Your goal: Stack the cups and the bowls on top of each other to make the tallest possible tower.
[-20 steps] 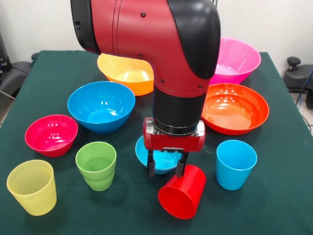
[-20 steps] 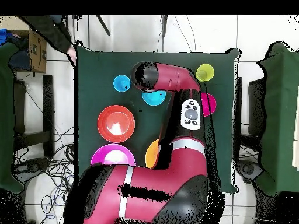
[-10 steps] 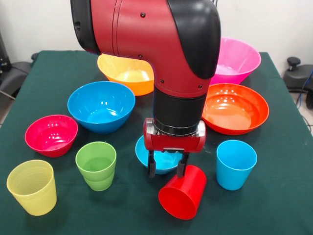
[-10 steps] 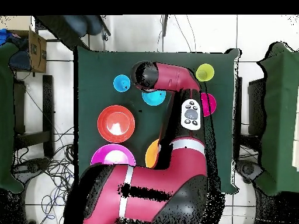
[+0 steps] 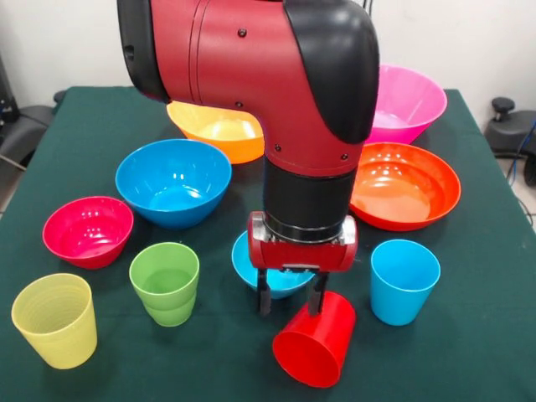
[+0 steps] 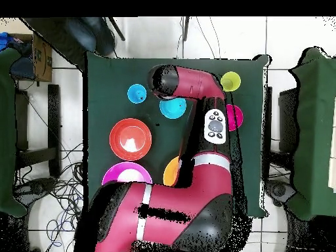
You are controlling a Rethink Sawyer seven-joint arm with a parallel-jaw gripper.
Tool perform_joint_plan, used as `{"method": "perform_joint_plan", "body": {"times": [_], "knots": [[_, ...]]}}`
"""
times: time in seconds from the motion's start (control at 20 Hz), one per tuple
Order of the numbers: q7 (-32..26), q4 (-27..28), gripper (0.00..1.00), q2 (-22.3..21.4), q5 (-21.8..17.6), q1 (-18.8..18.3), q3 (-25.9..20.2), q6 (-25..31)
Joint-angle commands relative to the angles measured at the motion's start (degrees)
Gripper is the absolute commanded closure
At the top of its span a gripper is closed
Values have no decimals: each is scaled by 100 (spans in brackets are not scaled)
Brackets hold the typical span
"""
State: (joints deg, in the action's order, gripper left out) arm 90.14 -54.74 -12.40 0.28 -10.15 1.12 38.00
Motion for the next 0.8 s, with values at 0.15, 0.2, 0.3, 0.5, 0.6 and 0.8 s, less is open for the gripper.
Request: {"method": "perform_joint_plan", "body": {"times": [0.15,0.2,0.3,0.5,0.6,0.8], "knots": [[-525,978,0,620,47,-78,-1008,1054],[-516,1007,0,622,47,-69,-1006,1105],[-492,1097,0,622,73,-53,-1017,1318],[-390,1048,0,578,142,-42,-1036,1667],[-319,890,0,507,151,-64,-1001,1669],[-263,974,0,546,159,-63,-978,1681]]}}
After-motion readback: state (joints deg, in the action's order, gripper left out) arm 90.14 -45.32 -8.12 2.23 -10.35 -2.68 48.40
